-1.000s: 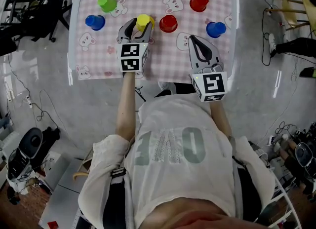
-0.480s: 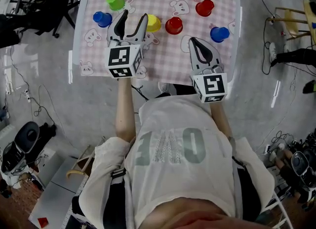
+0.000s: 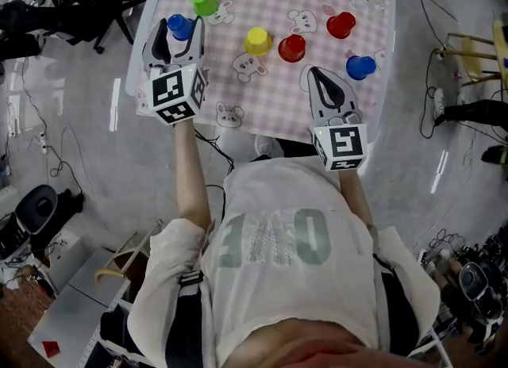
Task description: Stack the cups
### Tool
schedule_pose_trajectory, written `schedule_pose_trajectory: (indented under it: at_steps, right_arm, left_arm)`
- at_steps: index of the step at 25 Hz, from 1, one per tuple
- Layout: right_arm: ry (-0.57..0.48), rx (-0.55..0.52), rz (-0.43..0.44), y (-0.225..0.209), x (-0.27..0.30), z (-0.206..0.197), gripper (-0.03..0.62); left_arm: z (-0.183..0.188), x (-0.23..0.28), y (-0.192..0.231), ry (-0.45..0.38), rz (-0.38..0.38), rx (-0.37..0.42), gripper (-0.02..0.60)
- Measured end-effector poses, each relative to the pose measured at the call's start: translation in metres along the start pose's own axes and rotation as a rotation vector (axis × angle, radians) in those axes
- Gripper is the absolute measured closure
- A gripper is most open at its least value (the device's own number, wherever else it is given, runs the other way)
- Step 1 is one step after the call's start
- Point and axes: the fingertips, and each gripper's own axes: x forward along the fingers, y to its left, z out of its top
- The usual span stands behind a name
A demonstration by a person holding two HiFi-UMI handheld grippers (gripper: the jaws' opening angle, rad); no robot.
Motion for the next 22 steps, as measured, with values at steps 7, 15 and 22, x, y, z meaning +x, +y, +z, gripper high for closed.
schedule_pose_trajectory:
  at_steps: [7, 15, 22]
  right_arm:
    - [0.006, -0.008, 0.054, -0.001, 0.020, 0.003, 0.565]
    - [-0.006, 0.085, 0.098, -0.022, 0.049, 0.008, 0.565]
    - [0.047, 0.088, -0.032, -0.013, 0.052, 0.009, 0.565]
  left_arm:
    - [-0.041, 0.023, 0.042, 0.110, 0.079, -0.004, 0.316]
    - [-0.086, 0.044, 0.067, 0.241, 0.078, -0.011, 0.316]
    - [-0.118, 0.061, 0.076, 0.276, -0.038, -0.076, 0.316]
